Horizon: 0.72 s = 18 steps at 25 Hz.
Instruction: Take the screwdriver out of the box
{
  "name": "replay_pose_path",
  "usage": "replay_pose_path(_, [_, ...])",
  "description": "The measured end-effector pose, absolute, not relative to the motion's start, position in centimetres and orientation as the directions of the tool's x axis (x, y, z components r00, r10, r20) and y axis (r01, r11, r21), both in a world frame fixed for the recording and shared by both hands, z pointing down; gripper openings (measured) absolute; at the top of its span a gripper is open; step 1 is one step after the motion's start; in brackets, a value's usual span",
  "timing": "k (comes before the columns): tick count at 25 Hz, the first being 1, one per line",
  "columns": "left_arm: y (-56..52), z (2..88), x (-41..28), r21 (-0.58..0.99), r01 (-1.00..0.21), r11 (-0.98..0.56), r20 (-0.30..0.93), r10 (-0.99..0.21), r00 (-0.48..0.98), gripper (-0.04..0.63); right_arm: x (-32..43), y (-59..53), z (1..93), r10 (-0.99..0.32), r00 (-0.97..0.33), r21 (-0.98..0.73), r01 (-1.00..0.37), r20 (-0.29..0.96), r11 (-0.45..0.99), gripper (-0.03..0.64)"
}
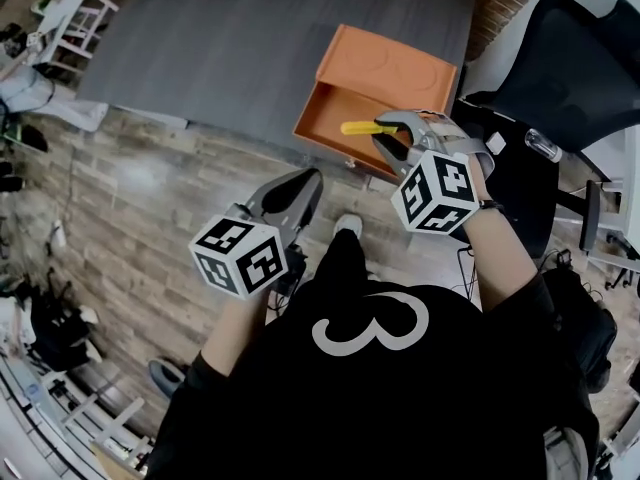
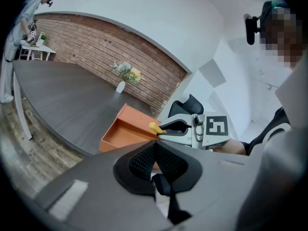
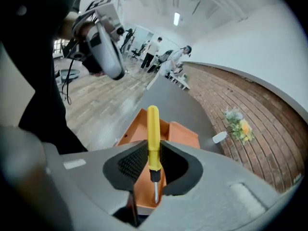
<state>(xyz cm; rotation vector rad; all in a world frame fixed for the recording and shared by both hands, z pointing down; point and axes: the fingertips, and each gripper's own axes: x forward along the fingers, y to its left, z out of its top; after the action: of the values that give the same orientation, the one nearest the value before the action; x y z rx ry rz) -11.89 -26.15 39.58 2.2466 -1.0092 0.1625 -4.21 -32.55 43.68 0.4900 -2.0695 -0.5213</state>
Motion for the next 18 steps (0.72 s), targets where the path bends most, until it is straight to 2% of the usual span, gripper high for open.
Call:
replay_pose_path(6, [-24.0, 37.0, -11.2, 0.481, -0.723, -0.495, 0.314, -0.673, 0.67, 0.012, -3.4, -29.5, 36.7, -0.603, -0.63, 0.471, -0.39, 0.49, 0.791, 0.078])
replay_pose_path(14, [-19.8, 33.0, -9.0, 0.436, -0.715, -0.546, 0.254, -0.688, 0.68, 0.012, -1.0, -22.2, 31.9, -0.611, -0.721, 0.304, -0.531, 0.327, 0.791, 0.078])
replay_pose_path(18, [-17.6, 32.1, -7.7, 0.423, -0.705, -0.569, 0.217, -0.692, 0.688, 0.012, 1.5, -19.1, 31.5, -0.62, -0.736, 0.151, -0.604, 0.271, 0.783, 0.078])
